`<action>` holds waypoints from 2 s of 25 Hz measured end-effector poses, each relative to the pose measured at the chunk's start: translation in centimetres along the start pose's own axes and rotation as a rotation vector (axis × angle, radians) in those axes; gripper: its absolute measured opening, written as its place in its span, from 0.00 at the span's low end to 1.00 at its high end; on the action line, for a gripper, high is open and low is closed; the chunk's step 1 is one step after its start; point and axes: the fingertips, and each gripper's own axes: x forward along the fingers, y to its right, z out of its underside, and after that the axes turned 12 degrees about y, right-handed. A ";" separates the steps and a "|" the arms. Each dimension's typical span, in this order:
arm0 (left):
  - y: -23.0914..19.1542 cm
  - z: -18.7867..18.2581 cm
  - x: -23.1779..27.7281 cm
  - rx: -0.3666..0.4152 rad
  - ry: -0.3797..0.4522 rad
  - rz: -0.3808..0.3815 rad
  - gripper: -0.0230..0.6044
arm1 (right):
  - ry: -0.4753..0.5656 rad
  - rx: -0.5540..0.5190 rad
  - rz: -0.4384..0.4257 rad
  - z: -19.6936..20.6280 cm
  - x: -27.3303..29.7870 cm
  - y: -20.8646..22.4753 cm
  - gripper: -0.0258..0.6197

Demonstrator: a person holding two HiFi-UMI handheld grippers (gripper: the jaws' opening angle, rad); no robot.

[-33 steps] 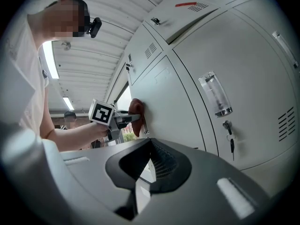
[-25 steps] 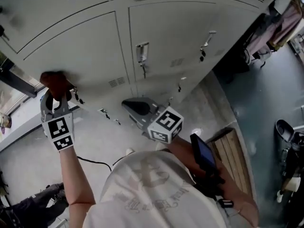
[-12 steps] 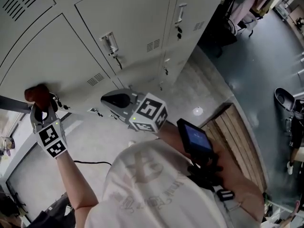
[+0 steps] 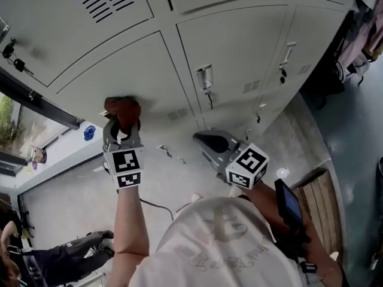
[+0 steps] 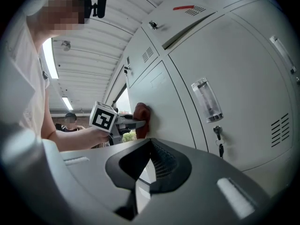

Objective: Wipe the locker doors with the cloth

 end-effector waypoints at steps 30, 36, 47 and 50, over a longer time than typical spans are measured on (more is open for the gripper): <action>9.9 -7.5 6.1 0.000 0.090 0.216 0.17 | 0.029 -0.002 0.066 -2.3 -3.2 2.5 0.05; 10.8 -7.6 6.2 -0.002 0.091 0.218 0.17 | 0.030 0.007 0.055 -2.2 -3.5 2.4 0.05; 14.0 -5.3 7.8 -0.113 0.048 0.228 0.17 | 0.030 0.015 0.083 -2.1 -5.1 4.1 0.05; 13.4 -4.1 7.3 -0.126 0.041 0.223 0.17 | 0.032 0.012 0.080 -2.2 -4.9 3.8 0.05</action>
